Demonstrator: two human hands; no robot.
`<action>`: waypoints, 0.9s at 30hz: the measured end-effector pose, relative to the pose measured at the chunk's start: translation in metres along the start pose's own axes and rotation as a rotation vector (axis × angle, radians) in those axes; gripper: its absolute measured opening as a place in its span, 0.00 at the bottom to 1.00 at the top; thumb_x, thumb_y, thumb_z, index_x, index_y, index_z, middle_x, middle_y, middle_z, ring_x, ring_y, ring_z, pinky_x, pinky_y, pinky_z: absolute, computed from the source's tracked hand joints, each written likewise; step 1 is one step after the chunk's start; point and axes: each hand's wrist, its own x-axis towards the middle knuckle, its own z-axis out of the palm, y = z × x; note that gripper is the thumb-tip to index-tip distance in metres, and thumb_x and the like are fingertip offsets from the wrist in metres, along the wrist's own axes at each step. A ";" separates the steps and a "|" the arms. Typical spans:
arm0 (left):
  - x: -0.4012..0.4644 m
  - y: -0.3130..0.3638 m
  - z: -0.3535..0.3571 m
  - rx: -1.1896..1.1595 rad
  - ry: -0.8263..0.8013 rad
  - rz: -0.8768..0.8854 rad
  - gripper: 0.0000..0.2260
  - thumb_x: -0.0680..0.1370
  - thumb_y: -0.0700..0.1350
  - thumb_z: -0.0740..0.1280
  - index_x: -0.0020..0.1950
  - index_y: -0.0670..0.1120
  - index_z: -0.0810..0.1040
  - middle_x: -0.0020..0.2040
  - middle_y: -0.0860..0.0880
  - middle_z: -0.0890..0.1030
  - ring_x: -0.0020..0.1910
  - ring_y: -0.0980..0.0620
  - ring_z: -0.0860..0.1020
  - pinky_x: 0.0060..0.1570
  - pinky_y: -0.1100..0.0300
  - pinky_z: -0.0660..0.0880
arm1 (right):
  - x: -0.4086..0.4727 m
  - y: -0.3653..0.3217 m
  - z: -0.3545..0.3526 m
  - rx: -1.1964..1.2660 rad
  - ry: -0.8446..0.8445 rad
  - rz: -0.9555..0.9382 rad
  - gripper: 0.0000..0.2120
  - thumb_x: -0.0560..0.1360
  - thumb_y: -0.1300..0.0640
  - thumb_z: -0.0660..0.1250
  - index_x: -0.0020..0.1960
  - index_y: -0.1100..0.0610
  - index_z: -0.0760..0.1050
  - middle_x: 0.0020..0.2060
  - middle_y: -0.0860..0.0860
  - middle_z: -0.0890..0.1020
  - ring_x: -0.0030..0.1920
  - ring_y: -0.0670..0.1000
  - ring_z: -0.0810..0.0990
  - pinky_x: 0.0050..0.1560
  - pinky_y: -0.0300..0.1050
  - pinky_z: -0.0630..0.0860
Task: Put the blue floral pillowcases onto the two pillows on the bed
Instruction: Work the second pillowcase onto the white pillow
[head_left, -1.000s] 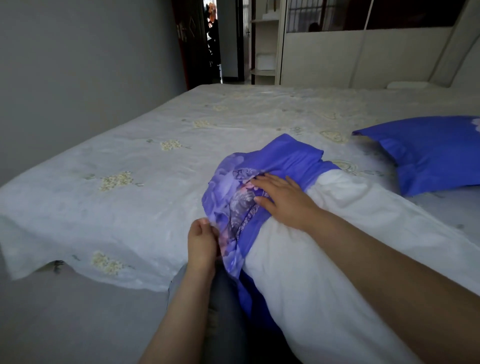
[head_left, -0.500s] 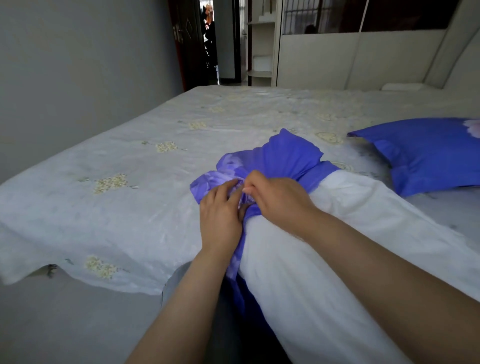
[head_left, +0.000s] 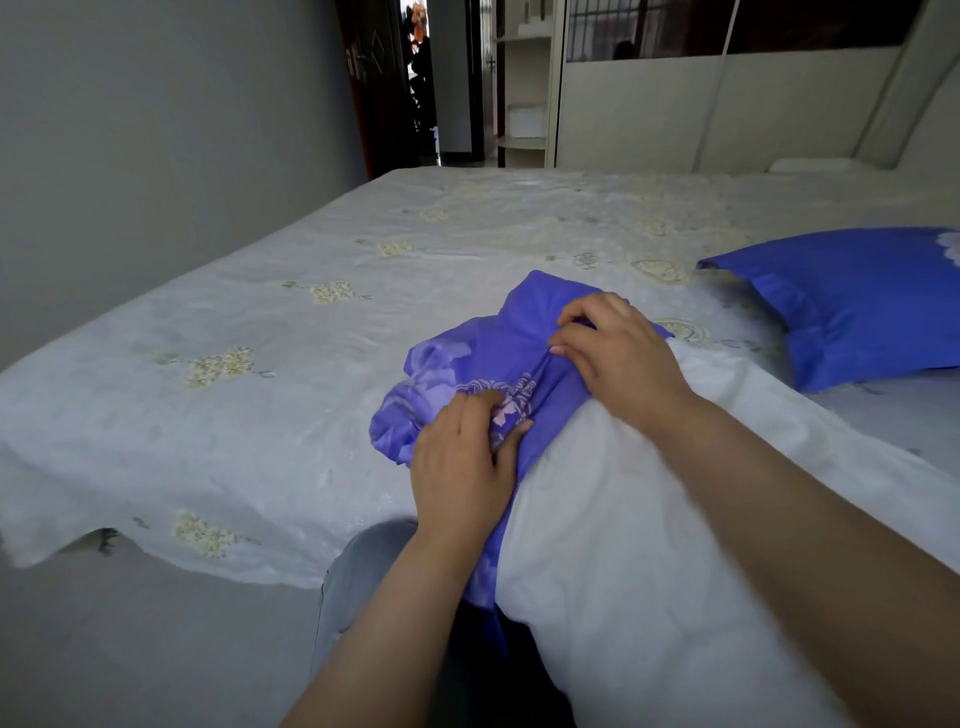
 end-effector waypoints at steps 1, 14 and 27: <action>0.002 0.002 0.000 -0.025 -0.015 -0.073 0.16 0.73 0.57 0.64 0.56 0.51 0.70 0.47 0.51 0.78 0.43 0.49 0.77 0.37 0.57 0.70 | 0.001 -0.003 -0.001 0.007 0.021 -0.016 0.11 0.76 0.54 0.61 0.44 0.58 0.80 0.45 0.52 0.80 0.48 0.56 0.78 0.46 0.50 0.76; 0.027 0.005 -0.004 0.075 0.009 -0.045 0.20 0.71 0.50 0.61 0.61 0.49 0.78 0.58 0.46 0.75 0.52 0.43 0.74 0.49 0.51 0.73 | 0.010 -0.041 -0.034 0.139 -0.149 -0.001 0.13 0.80 0.49 0.54 0.47 0.56 0.72 0.37 0.49 0.75 0.41 0.54 0.74 0.46 0.52 0.72; 0.023 0.048 -0.014 -0.154 -0.142 -0.253 0.10 0.77 0.52 0.60 0.43 0.47 0.66 0.33 0.48 0.75 0.37 0.40 0.75 0.33 0.50 0.70 | 0.005 -0.015 -0.037 0.196 -0.177 0.000 0.19 0.67 0.66 0.60 0.52 0.54 0.82 0.55 0.50 0.78 0.60 0.52 0.72 0.61 0.46 0.69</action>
